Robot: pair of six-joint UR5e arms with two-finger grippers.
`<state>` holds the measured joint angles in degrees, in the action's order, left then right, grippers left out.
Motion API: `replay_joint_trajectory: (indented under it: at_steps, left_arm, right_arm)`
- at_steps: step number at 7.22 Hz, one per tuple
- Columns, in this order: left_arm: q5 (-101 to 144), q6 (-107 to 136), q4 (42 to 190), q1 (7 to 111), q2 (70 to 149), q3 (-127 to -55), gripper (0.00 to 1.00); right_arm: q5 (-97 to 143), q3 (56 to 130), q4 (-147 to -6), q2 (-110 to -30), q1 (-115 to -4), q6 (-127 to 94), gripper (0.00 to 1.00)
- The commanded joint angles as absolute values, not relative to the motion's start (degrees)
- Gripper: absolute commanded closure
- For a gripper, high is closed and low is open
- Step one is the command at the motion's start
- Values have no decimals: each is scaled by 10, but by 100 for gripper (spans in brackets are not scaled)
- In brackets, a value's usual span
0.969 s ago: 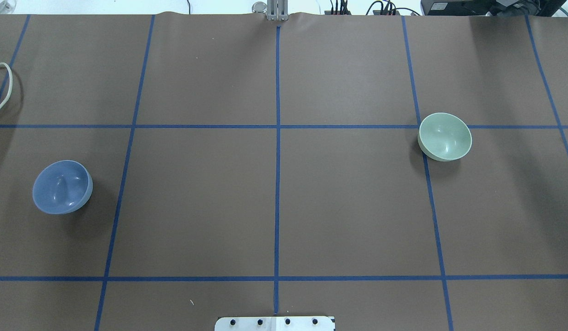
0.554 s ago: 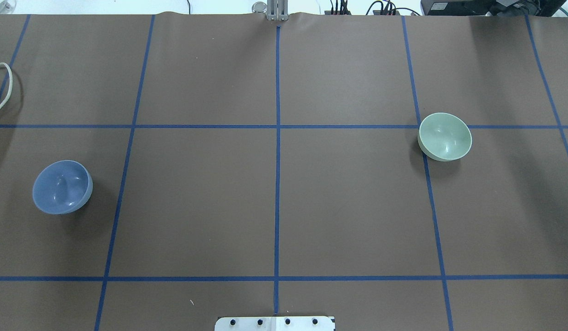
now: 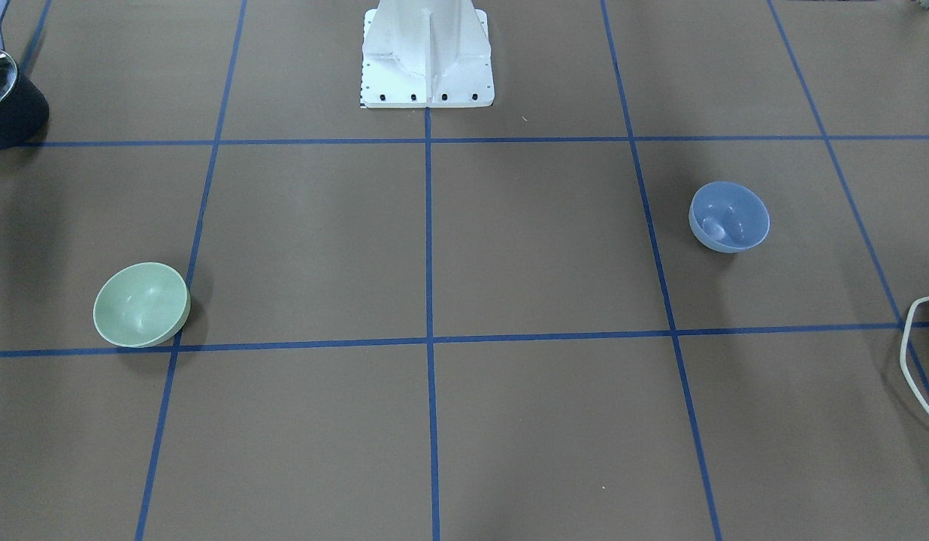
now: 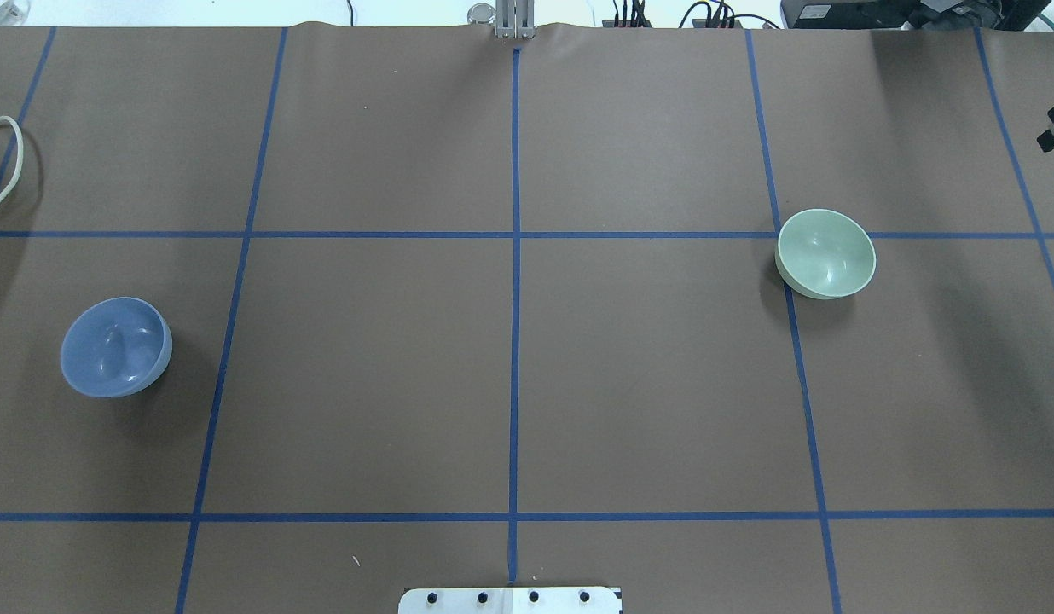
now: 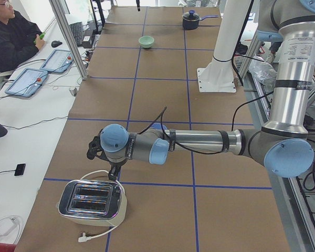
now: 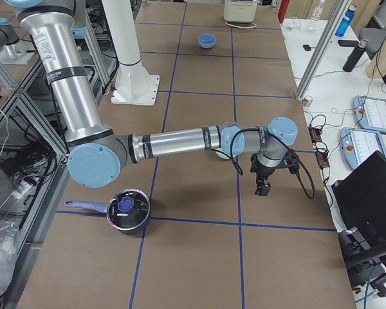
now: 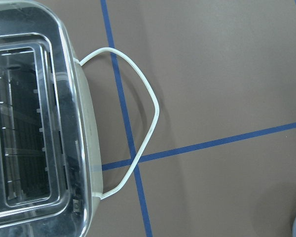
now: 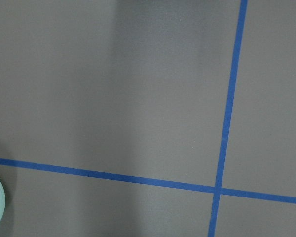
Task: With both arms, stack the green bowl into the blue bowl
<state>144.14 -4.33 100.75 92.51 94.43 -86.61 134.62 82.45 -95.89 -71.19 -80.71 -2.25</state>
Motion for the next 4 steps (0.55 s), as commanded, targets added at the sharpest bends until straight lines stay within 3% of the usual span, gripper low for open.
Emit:
replay_joint_trajectory:
  at_steps: [1, 4]
  left_arm:
    - [1441, -1, 1009, 902, 945, -889, 2]
    - [1442, 33, 1013, 861, 939, -903, 2]
  right_arm:
    - [1353, 851, -959, -707, -783, -68, 0]
    - [1361, 875, -961, -687, -737, -134, 0]
